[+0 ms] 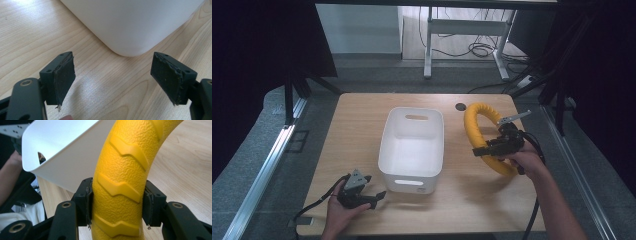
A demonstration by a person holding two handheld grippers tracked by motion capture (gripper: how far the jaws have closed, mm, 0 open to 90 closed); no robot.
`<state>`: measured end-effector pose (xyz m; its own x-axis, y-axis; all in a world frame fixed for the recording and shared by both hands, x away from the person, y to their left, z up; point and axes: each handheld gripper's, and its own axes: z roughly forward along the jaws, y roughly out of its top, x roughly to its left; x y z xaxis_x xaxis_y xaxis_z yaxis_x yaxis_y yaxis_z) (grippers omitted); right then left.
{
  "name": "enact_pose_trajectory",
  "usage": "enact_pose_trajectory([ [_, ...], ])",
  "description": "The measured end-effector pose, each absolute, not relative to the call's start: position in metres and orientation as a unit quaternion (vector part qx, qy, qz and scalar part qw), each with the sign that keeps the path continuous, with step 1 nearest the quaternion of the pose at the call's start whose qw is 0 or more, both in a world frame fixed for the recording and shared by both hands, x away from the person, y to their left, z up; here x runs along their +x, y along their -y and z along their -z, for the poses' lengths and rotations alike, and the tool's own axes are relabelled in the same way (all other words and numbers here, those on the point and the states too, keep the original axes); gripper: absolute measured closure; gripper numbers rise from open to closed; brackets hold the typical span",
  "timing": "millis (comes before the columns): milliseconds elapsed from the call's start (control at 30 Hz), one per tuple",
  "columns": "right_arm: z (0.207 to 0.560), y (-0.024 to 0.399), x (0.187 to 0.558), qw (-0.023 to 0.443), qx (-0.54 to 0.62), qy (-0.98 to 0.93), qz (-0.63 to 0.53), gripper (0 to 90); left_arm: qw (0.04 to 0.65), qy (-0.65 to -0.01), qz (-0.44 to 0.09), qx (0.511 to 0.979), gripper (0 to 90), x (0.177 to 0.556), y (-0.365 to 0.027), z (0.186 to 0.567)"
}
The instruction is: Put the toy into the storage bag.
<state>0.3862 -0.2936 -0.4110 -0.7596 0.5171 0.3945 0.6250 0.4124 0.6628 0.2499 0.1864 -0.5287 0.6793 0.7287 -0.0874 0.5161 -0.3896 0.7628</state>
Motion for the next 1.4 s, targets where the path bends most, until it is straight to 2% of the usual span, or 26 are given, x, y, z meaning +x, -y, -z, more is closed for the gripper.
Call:
enact_pose_trajectory([
  [733,0.408,0.300,0.387,0.058,-0.344,0.823,0.448,50.5,0.402,-0.378,-0.132,0.824,19.7,0.250,-0.186,0.529],
  [967,0.399,0.307,0.386,0.022,-0.349,0.816,0.460,50.9,0.403,-0.377,-0.134,0.823,19.7,0.250,-0.187,0.529],
  [1400,0.380,0.311,0.382,0.030,-0.330,0.787,0.521,50.8,0.402,-0.377,-0.134,0.823,19.6,0.250,-0.187,0.529],
])
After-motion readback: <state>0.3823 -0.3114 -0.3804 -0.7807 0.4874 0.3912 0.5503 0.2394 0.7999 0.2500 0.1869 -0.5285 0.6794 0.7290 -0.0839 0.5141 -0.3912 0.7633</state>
